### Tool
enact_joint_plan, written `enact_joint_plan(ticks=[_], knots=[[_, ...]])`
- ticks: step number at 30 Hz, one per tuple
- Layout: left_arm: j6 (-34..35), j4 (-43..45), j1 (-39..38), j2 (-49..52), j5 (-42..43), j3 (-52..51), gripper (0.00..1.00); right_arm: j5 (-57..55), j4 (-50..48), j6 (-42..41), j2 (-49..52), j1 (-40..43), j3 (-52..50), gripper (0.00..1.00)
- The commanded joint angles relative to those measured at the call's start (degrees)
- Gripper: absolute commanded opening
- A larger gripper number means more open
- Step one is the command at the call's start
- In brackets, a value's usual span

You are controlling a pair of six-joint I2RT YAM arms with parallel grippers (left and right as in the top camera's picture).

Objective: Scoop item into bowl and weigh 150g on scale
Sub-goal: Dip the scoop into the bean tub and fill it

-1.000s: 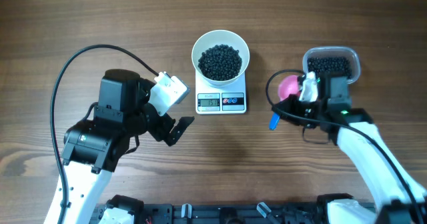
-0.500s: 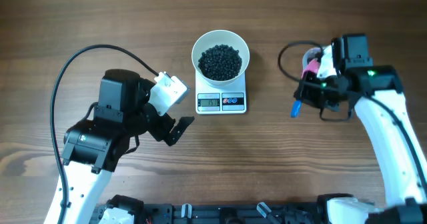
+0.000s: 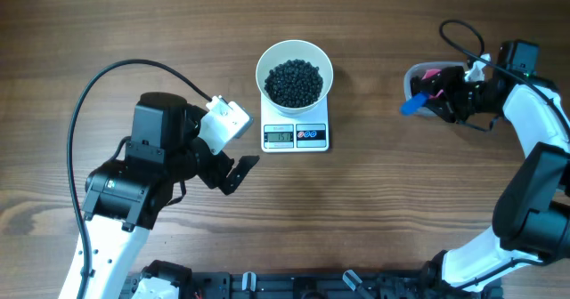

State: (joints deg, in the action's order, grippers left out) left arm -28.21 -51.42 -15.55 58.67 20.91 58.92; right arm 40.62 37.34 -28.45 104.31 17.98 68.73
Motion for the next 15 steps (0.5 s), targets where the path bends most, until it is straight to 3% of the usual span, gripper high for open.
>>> enact_joint_plan(ticks=[1, 4, 7, 10, 13, 14, 15], knots=[[0.3, 0.1, 0.4, -0.2, 0.5, 0.9, 1.0, -1.5, 4.0, -0.3, -1.4, 2.8, 0.3, 0.72], [0.3, 0.1, 0.4, -0.2, 0.5, 0.9, 1.0, -5.2, 10.2, -2.2, -5.7, 4.7, 0.4, 1.0], [0.3, 0.1, 0.4, -0.2, 0.5, 0.9, 1.0, -8.9, 14.2, -9.6, -15.7, 3.5, 0.4, 1.0], [0.3, 0.1, 0.4, -0.2, 0.5, 0.9, 1.0, -14.6, 16.4, -28.1, -28.9, -1.7, 0.4, 1.0], [0.3, 0.1, 0.4, -0.2, 0.5, 0.9, 1.0, -38.4, 22.1, -59.8, -40.9, -19.5, -0.1, 1.0], [0.3, 0.1, 0.4, -0.2, 0.5, 0.9, 1.0, -47.0, 22.5, -67.7, -42.6, -27.7, -1.3, 1.0], [0.3, 0.1, 0.4, -0.2, 0.5, 0.9, 1.0, -52.6, 21.2, -69.4, -42.5, -34.2, -2.6, 1.0]])
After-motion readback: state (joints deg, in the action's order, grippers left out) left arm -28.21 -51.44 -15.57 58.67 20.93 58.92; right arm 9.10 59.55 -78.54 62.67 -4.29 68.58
